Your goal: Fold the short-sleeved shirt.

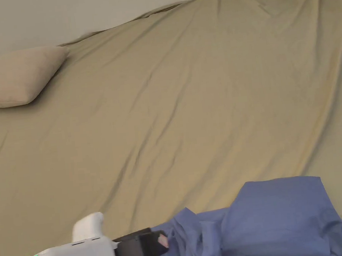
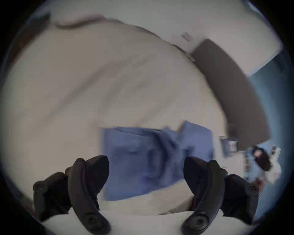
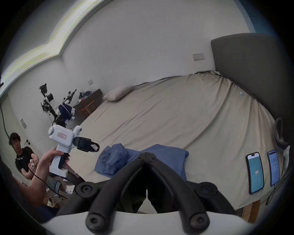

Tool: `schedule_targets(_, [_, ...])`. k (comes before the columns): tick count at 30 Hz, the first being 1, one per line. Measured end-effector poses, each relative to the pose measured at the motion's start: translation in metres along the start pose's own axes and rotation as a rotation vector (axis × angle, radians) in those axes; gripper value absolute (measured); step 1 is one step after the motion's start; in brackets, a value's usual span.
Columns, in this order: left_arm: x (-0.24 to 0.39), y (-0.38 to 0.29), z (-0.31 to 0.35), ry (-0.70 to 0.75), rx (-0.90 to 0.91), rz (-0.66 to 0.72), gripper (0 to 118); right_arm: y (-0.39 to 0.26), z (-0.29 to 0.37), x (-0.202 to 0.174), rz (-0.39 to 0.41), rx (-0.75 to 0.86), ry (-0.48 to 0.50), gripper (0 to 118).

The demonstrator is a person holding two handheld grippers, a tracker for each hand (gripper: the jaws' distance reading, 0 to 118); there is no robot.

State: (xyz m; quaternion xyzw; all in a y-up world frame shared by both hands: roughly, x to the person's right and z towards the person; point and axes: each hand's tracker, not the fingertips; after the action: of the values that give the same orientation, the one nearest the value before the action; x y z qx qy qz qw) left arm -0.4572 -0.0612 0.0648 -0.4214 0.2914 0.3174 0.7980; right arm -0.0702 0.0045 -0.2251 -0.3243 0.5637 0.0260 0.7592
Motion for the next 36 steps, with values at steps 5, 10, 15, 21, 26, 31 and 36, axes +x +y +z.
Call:
schedule_targets(5, [0.029,0.003,-0.042,0.011,-0.003,-0.026,0,-0.003,-0.004,0.000,-0.001,-0.010,0.009,2])
schedule_targets(10, [0.118,-0.011,-0.117,0.171,-0.188,-0.297,0,-0.007,0.004,0.004,-0.004,-0.023,-0.025,2])
schedule_targets(15, [0.197,-0.032,-0.113,0.243,-0.169,-0.606,0,-0.013,0.009,0.014,-0.023,-0.041,-0.060,2])
schedule_targets(21, [0.205,-0.016,-0.096,-0.352,-0.281,-0.425,0,-0.009,0.017,0.017,-0.035,-0.019,-0.073,2])
schedule_targets(26, [0.112,0.007,-0.048,-0.837,-0.189,0.028,48,-0.005,0.023,0.015,-0.045,0.002,-0.065,2])
schedule_targets(31, [-0.048,-0.003,-0.032,-0.800,-0.021,0.232,118,-0.002,0.013,0.004,-0.031,-0.020,-0.040,2])
schedule_targets(36, [-0.132,-0.031,-0.059,-0.659,-0.063,0.366,118,-0.003,-0.004,-0.013,-0.003,-0.065,-0.014,2])
